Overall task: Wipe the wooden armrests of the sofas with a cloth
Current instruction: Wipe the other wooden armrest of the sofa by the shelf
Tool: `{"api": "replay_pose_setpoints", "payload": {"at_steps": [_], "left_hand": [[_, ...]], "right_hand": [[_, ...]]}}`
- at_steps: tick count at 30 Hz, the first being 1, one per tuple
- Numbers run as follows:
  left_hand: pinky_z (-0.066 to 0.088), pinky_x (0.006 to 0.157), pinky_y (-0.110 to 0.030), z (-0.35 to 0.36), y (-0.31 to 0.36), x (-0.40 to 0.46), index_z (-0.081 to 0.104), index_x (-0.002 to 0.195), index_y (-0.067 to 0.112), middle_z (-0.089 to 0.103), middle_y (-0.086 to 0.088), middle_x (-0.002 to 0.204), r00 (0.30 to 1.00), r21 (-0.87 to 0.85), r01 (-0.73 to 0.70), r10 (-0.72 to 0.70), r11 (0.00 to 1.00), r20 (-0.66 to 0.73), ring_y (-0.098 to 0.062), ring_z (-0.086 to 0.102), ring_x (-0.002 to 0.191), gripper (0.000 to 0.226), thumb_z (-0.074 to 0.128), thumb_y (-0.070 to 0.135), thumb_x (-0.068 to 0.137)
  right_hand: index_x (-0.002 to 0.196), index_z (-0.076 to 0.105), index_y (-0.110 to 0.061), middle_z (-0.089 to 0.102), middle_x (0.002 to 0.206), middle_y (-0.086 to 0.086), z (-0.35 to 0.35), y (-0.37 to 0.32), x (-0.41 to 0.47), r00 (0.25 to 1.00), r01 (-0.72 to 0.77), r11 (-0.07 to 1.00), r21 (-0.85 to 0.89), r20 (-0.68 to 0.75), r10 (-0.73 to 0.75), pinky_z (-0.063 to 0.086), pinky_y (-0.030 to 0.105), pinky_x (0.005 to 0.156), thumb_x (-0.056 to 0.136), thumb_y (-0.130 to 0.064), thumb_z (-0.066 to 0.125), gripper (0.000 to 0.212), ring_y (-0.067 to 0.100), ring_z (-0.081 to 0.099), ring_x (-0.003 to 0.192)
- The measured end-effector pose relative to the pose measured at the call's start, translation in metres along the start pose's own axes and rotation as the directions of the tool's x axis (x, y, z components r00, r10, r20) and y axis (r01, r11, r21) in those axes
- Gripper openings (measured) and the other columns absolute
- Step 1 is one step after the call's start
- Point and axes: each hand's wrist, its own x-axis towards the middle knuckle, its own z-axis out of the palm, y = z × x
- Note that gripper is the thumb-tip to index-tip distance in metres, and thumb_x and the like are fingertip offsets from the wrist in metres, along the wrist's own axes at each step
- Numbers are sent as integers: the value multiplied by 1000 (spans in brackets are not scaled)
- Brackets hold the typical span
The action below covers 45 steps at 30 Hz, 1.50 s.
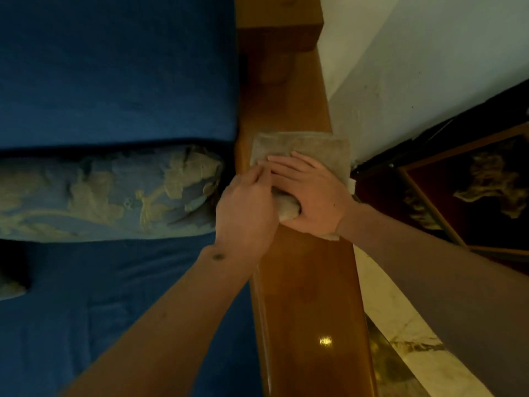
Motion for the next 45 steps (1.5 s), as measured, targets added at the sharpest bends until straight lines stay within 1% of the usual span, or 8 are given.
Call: {"api": "replay_pose_setpoints", "payload": {"at_steps": [4,10,16,20,24,31,41,45], "left_hand": [[50,93,-37,-6,18,61,26,157,5,38,-11,161,999,175,-7,-1,985,44,-28,59,122,60,28,16,99],[43,107,-36,-15,31,102,23,156,-4,36,-23,160,988,326,-81,34,942,148,-32,48,137,74,2,20,89],[44,104,-33,-13,26,102,21,158,0,32,-17,164,990,354,-89,43,931,135,-28,45,137,66,11,19,95],[46,102,-36,-3,18,90,14,161,8,21,-8,169,995,212,-7,-15,977,100,-28,49,135,62,38,21,106],[53,83,-41,18,18,11,7,162,10,4,-3,172,995,155,60,-71,986,65,-32,64,111,68,41,16,104],[40,66,-23,82,40,-205,4,163,14,-2,2,172,986,-25,146,-144,989,89,-20,63,109,80,51,14,98],[55,78,-24,130,70,-428,13,163,27,2,21,168,930,-193,327,-278,925,240,-13,61,122,87,52,6,89],[34,97,-5,120,75,-460,38,154,26,40,13,156,854,-434,511,-495,743,158,7,42,125,58,49,16,98]], "right_hand": [[152,53,-18,47,163,3,-21,51,43,1000,-4,1000,-21,-22,3,16,41,129,92,-54,64,71,22,36,154],[155,50,-12,48,162,7,-28,75,59,997,-55,998,-18,-52,54,27,49,127,94,-57,60,77,25,40,153],[156,49,-13,46,164,5,-32,74,59,998,-67,997,-41,-18,67,26,48,127,94,-54,64,75,24,38,154],[161,41,-17,39,168,4,-33,62,59,996,-71,989,-129,35,76,20,50,129,97,-54,53,75,25,31,158],[162,35,-14,34,170,5,-17,4,9,996,-24,981,-193,78,40,14,48,131,95,-54,43,78,24,25,159],[165,26,-14,26,173,7,32,-126,-161,978,-15,981,-191,200,54,13,52,131,93,-59,40,86,24,16,162],[162,36,-17,29,172,-2,66,-274,-343,963,-64,998,25,263,55,3,43,132,95,-48,47,75,15,12,162],[162,35,-24,27,168,-17,51,-321,-355,881,-427,838,339,363,303,2,34,131,95,-55,33,74,1,14,158]]}}
